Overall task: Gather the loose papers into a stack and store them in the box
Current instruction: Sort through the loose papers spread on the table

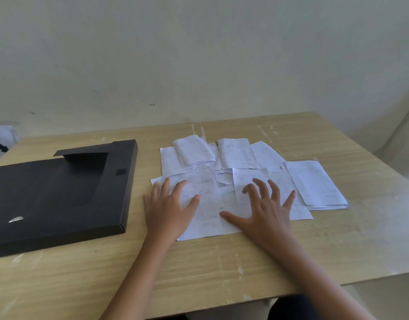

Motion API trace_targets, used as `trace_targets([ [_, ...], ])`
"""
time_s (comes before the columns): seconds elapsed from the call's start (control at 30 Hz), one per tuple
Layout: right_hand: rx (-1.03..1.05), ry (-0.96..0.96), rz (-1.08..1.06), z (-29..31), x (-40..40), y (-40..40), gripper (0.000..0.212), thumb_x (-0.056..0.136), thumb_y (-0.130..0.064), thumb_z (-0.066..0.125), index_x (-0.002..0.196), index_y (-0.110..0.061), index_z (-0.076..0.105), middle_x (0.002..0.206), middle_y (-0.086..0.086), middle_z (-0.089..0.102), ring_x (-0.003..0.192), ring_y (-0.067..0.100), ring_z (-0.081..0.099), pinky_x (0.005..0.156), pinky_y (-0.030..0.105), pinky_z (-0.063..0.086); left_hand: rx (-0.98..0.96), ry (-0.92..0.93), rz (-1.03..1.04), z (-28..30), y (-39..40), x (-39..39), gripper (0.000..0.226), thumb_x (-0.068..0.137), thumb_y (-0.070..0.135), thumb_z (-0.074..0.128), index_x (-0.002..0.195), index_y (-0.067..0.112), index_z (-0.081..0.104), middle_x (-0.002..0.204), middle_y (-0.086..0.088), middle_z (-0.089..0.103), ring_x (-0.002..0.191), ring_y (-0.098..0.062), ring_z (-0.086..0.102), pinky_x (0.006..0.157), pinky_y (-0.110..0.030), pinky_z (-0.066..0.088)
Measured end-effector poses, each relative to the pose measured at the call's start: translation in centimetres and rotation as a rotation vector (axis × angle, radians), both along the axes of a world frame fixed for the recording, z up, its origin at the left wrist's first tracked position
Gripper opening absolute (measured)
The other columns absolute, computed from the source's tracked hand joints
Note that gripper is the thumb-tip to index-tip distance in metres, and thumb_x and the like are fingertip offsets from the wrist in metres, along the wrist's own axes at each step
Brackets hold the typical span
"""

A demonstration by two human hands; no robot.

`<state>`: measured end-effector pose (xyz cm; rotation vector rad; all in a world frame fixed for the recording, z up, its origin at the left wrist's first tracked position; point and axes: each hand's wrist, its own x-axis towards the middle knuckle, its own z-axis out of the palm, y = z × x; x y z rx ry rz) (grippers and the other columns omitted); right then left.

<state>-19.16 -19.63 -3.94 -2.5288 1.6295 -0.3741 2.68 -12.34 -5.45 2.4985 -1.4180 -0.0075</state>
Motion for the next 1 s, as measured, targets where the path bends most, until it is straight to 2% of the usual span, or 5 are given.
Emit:
trace_targets([
  [0.17, -0.012, 0.156, 0.091, 0.2, 0.5, -0.7, 0.092, 0.068, -0.098, 0.011, 0.150, -0.057, 0.001, 0.167, -0.007, -0.007, 0.152, 0.033, -0.014, 0.106, 0.077, -0.011, 0.002, 0.031, 0.010, 0.1, 0.2, -0.5, 0.069, 0.094, 0.078, 0.027, 0.157, 0.051, 0.025, 0.170, 0.003, 0.018, 0.157, -0.028, 0.010, 0.125, -0.050, 0.006],
  [0.5, 0.108, 0.016, 0.165, 0.1, 0.4, -0.9, 0.066, 0.080, -0.087, 0.024, 0.140, -0.060, 0.026, 0.165, -0.003, 0.006, 0.153, 0.028, -0.005, 0.113, 0.070, -0.006, -0.034, 0.121, 0.099, 0.1, -0.6, -1.0, 0.061, 0.093, 0.076, 0.035, 0.148, 0.049, 0.034, 0.167, 0.000, 0.016, 0.158, -0.032, 0.000, 0.126, -0.052, 0.000],
  [0.7, 0.091, -0.130, -0.040, -0.2, -1.7, -2.6, 0.063, 0.095, -0.058, 0.042, 0.150, -0.027, 0.034, 0.162, 0.008, 0.023, 0.152, 0.028, 0.008, 0.122, 0.053, 0.007, -0.014, 0.138, 0.095, 0.4, -0.9, -1.2, 0.070, 0.089, 0.082, 0.032, 0.151, 0.049, 0.028, 0.169, -0.006, 0.007, 0.157, -0.036, -0.007, 0.124, -0.056, -0.003],
  [0.9, 0.106, -0.094, 0.052, -0.5, 1.1, -2.1, 0.057, 0.097, -0.059, 0.035, 0.146, -0.031, 0.039, 0.159, 0.006, 0.028, 0.150, 0.032, 0.013, 0.122, 0.051, 0.006, 0.097, 0.129, 0.045, 1.1, -3.1, -3.2, 0.074, 0.087, 0.086, 0.024, 0.154, 0.055, 0.022, 0.171, -0.002, -0.003, 0.155, -0.038, -0.014, 0.114, -0.074, -0.007],
  [1.0, 0.114, -0.304, 0.026, 0.0, 1.0, -2.1, 0.046, 0.102, -0.042, 0.037, 0.144, -0.026, 0.045, 0.155, 0.006, 0.035, 0.146, 0.028, 0.022, 0.121, 0.044, 0.017, 0.045, 0.164, 0.040, 1.4, -3.0, -2.8, 0.071, 0.089, 0.085, 0.027, 0.154, 0.057, 0.021, 0.171, 0.001, -0.003, 0.156, -0.037, -0.010, 0.117, -0.070, -0.004],
])
